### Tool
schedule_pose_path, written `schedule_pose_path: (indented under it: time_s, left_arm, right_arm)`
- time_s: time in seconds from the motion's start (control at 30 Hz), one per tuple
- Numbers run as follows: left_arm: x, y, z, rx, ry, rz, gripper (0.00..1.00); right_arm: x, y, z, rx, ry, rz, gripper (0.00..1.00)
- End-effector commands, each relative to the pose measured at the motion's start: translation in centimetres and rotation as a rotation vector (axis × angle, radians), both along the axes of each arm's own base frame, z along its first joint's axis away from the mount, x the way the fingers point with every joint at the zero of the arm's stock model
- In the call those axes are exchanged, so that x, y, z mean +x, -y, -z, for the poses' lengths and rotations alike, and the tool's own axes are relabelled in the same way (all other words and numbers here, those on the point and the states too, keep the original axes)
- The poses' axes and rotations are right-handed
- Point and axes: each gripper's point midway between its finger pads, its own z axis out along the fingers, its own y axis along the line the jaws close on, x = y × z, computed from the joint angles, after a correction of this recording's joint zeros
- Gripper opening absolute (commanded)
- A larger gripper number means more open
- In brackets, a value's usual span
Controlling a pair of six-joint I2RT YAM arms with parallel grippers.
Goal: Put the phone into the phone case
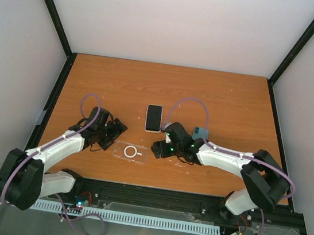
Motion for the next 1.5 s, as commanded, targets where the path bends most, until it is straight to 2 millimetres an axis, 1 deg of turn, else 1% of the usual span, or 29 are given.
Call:
schedule_pose_path:
  time_s: [0.0,0.03,0.07,0.13,0.2,0.3,0.4,0.47,0.53,0.63,0.8,0.9,1.0,1.07,1.1,1.17,1.2,1.23,1.27,1.37,1.47]
  left_arm:
    - [1.3,-1.0,-3.2,0.042,0.082,-0.019,0.97]
    - [1.0,-1.5,-3.0,0.033,0.069,-0.023,0.97]
    - [0.8,-2.1,-2.8,0.022,0.055,-0.034,0.97]
    - [0.6,-3.5,-2.6,0.019,0.037,-0.061,0.98]
    - [0.5,-4.3,-2.7,0.017,0.037,-0.076,0.99]
    - [0.6,-4.7,-3.2,-0.050,0.056,-0.065,1.00]
    - [0.7,-5.1,-3.7,-0.105,0.067,-0.051,0.99]
    - [0.8,-5.8,-4.0,-0.090,0.073,-0.059,1.00]
    - [0.8,-6.3,-4.2,-0.074,0.081,-0.069,0.99]
    - [0.6,-6.4,-4.2,-0.080,0.090,-0.074,0.99]
    - [-0.1,-6.2,-3.1,-0.089,0.071,-0.070,1.00]
    - [-0.5,-5.4,-2.5,-0.136,0.064,-0.049,0.99]
    - [-0.7,-4.5,-2.4,-0.181,0.084,-0.008,0.99]
    - [-0.7,-4.3,-2.5,-0.182,0.106,0.022,0.99]
    - [-0.7,-4.1,-2.7,-0.185,0.122,0.043,0.99]
    - [-0.6,-3.5,-3.5,-0.204,0.168,0.095,0.99]
    - [-0.6,-3.2,-3.7,-0.211,0.185,0.118,0.98]
    - [-0.6,-3.0,-4.0,-0.213,0.204,0.137,0.97]
    - [-0.8,-2.8,-4.1,-0.214,0.215,0.149,0.97]
    - [-1.3,-2.3,-3.9,-0.239,0.233,0.179,0.96]
    - [-2.1,-1.3,-3.8,-0.305,0.247,0.217,0.95]
  right_arm:
    - [0.9,-4.5,-1.7,-0.051,0.199,-0.229,0.89]
    - [0.9,-5.0,-0.9,-0.089,0.198,-0.265,0.93]
    - [0.8,-5.6,-0.6,-0.110,0.200,-0.299,0.96]
    - [0.5,-7.0,-0.1,-0.138,0.218,-0.375,1.00]
    - [0.2,-8.3,0.4,-0.169,0.234,-0.441,1.00]
    - [-0.5,-9.7,1.6,-0.220,0.244,-0.529,1.00]
    - [-1.4,-10.8,2.7,-0.253,0.256,-0.608,1.00]
    - [-2.0,-11.4,3.1,-0.255,0.260,-0.653,1.00]
    - [-2.4,-11.7,3.6,-0.268,0.262,-0.680,1.00]
    - [-2.7,-11.6,4.6,-0.308,0.248,-0.703,1.00]
    - [-3.3,-11.3,5.7,-0.335,0.231,-0.725,0.98]
    - [-3.4,-11.0,6.1,-0.345,0.220,-0.722,0.93]
    - [-3.4,-10.8,5.9,-0.331,0.216,-0.697,0.83]
    - [-3.4,-10.7,5.3,-0.294,0.219,-0.643,0.75]
    - [-3.5,-10.7,5.0,-0.268,0.218,-0.618,0.73]
    - [-3.6,-10.6,4.2,-0.206,0.216,-0.557,0.73]
    - [-3.8,-10.2,4.2,-0.182,0.204,-0.519,0.72]
    - [-3.7,-10.5,3.3,-0.132,0.209,-0.478,0.72]
    - [-3.8,-10.3,3.3,-0.109,0.188,-0.442,0.72]
    - [-4.0,-10.9,2.3,-0.008,0.132,-0.346,0.72]
    - [-4.0,-11.5,2.1,0.041,0.047,-0.264,0.68]
